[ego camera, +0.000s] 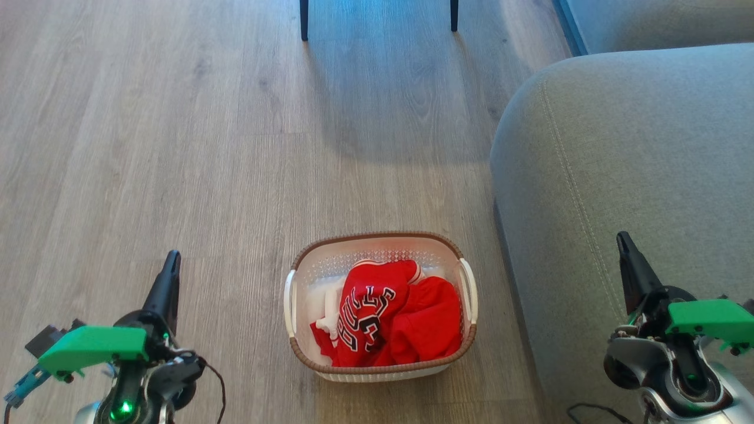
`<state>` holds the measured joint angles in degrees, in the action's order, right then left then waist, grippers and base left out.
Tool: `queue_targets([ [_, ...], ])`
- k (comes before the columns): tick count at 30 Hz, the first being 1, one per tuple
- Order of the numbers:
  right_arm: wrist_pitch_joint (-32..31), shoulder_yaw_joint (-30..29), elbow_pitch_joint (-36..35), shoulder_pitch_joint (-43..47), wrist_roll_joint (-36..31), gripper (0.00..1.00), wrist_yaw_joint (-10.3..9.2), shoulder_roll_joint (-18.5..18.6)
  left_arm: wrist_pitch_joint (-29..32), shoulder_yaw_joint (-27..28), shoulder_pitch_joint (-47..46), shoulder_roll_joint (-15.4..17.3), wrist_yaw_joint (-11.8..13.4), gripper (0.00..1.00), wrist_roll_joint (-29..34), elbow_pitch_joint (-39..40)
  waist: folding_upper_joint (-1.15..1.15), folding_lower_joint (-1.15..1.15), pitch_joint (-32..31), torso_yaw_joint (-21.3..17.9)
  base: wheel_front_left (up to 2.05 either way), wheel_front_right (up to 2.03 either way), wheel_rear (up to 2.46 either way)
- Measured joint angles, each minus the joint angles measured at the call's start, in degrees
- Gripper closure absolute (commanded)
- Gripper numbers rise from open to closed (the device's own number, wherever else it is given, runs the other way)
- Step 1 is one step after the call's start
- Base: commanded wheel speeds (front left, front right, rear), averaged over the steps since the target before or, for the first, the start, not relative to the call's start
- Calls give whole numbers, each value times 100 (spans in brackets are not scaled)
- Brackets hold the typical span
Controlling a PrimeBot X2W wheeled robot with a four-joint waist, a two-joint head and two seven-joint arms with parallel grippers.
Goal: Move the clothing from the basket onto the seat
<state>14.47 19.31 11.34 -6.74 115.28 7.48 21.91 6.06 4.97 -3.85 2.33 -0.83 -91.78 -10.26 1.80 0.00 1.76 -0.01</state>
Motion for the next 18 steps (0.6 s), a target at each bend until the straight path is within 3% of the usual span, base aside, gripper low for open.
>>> queue_targets([
  [18,0,0,0,0,0,100,0,0,0,0,0,0,0,100,0,0,0,0,0,0,0,0,0],
])
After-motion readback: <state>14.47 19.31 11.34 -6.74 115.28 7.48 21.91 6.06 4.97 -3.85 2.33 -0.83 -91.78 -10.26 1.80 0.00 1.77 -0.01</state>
